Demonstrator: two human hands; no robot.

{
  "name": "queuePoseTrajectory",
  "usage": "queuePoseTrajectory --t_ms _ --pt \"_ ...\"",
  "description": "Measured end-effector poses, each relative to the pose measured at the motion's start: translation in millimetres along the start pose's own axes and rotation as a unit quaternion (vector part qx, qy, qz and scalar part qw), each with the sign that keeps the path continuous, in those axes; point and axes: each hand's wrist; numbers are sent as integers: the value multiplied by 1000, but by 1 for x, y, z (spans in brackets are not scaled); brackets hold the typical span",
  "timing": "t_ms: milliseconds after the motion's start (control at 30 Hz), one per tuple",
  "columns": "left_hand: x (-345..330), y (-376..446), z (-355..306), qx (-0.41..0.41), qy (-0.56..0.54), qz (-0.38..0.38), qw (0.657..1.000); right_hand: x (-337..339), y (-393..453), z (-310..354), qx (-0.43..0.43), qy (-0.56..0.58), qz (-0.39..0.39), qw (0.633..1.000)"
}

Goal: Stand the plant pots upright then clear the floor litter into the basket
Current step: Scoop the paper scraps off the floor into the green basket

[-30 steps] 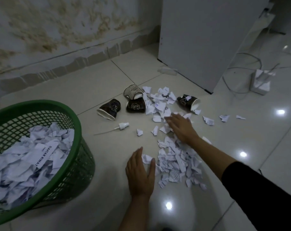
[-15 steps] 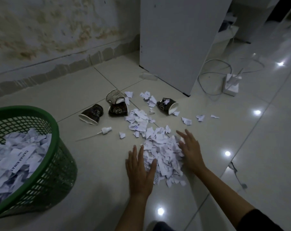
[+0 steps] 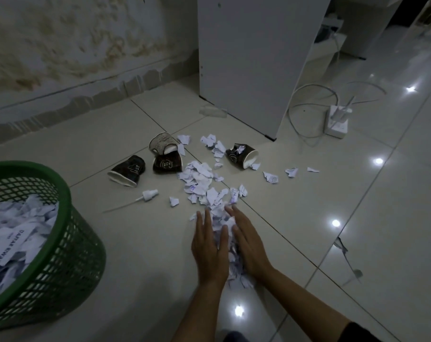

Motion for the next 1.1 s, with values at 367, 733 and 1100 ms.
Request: queuePoseTrajectory --t_ms 367,733,1100 --pt "-1 -1 1 48 -151 -65 985 -47 -11 -1 -68 115 -94 987" --pt "4 11 -18 205 -234 -78 947 -54 6 -2 -68 92 -143 983" --pt "28 22 -57 187 -216 -39 958 -31 25 86 -121 240 -76 960"
Point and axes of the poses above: each hand's wrist, its own y-axis towards the middle knuckle, its own x-axis out of the back of the hand, z = x × y, and after that the axes turned 10 degrees about y, right-handed
